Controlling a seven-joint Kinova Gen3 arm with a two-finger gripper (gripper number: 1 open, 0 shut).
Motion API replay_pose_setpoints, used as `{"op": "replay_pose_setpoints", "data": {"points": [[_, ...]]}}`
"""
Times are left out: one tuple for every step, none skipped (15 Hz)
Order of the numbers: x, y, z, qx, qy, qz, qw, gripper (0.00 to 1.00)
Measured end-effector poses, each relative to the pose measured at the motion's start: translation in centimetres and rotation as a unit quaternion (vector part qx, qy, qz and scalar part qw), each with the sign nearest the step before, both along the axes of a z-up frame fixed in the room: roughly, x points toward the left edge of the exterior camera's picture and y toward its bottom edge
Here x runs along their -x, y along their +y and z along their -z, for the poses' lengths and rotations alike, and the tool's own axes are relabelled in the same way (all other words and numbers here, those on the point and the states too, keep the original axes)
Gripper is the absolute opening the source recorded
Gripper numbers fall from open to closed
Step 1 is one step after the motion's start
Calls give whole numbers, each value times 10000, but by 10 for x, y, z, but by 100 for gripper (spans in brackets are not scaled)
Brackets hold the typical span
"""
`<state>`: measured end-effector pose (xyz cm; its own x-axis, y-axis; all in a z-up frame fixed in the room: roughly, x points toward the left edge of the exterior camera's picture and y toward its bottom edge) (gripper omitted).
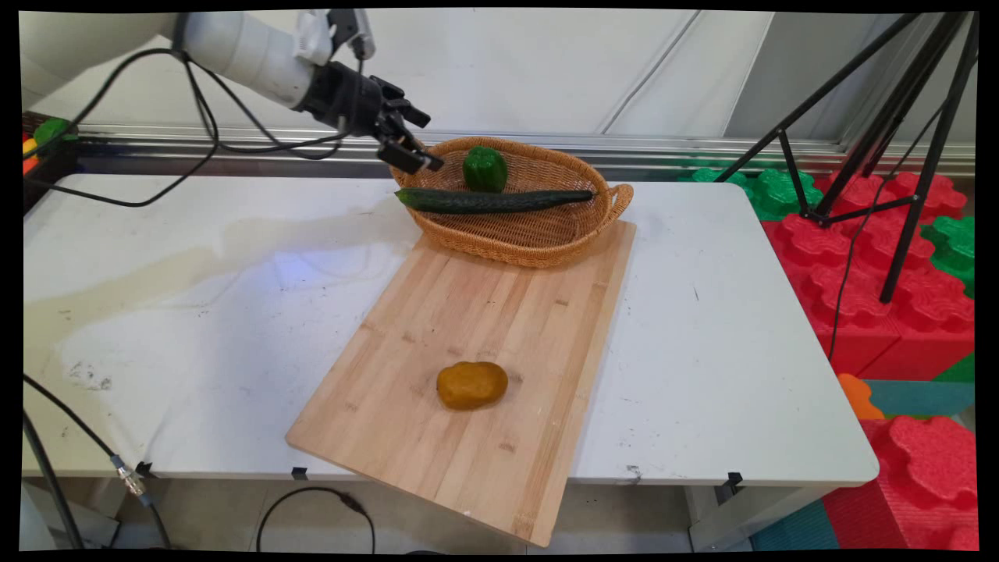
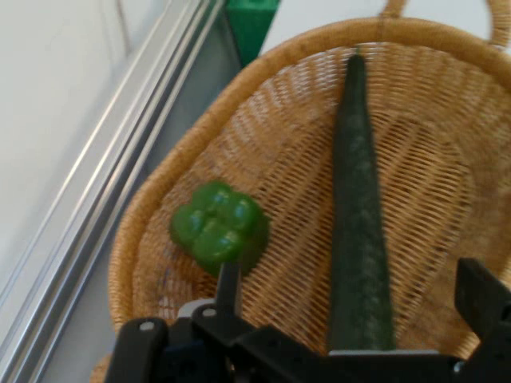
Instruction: Pick up the potato from the cutting board
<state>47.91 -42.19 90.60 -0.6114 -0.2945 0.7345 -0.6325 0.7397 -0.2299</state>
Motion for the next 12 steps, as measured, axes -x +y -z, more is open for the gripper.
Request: {"op": "replay_pose_setpoints", "data": {"points": [[-3,8,-5,18,-39,144,9999,100],[-6,17,-11,29,-81,301,9995,100],[-9,25,-14,31,-115,435,9990,100],[-11,30,-17,28,-138,525,9985,100],[-14,38,-20,16,-163,655,9977,100],[-15,45,-23,-4,-184,783,9968,100],[-17,55,-26,-44,-199,954,9952,100],[-17,62,-28,-75,-211,1077,9939,100],[-17,70,-29,-114,-231,1221,9922,100],[-15,78,-30,-147,-268,1361,9902,100],[-14,83,-30,-172,-294,1466,9886,100],[-12,87,-31,-191,-307,1530,9876,100]]}}
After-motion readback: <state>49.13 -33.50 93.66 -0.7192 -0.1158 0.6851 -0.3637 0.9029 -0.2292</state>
